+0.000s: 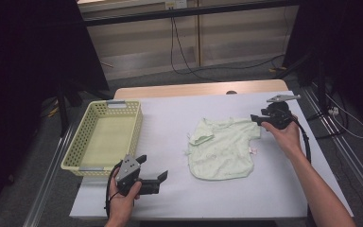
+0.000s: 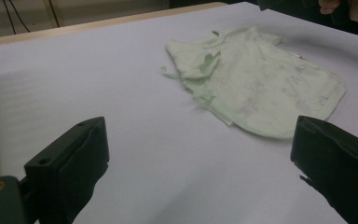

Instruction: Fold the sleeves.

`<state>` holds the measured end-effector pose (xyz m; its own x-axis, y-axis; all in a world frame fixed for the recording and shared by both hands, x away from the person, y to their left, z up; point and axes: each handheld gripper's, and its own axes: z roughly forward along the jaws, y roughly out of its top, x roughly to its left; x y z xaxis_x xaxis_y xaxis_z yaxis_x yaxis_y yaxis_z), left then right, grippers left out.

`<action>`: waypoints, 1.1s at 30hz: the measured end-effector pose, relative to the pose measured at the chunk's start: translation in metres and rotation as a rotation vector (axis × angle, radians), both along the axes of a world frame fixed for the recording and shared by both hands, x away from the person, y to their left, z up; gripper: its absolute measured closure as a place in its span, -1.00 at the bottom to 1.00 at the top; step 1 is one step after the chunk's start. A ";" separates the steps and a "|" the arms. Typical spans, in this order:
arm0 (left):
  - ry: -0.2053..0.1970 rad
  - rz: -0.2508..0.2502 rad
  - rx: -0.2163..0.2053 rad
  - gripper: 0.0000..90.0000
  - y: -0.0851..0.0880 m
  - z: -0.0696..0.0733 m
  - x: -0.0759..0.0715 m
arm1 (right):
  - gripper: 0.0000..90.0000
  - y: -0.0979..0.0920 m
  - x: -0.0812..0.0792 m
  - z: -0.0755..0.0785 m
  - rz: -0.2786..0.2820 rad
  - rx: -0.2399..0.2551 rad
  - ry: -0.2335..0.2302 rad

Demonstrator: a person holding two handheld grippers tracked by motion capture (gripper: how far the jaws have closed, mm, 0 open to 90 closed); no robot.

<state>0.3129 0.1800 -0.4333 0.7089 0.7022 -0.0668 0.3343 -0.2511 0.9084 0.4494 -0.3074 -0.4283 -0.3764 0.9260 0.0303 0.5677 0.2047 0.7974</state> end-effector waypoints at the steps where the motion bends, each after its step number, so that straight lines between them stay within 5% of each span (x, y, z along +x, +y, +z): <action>1: 0.000 0.000 0.000 -0.90 0.000 0.000 0.000 | 0.02 0.000 0.000 0.000 0.000 0.000 0.000; 33: 0.013 0.001 0.025 -0.91 0.001 0.000 0.000 | 0.21 -0.017 0.020 -0.031 -0.084 -0.029 0.080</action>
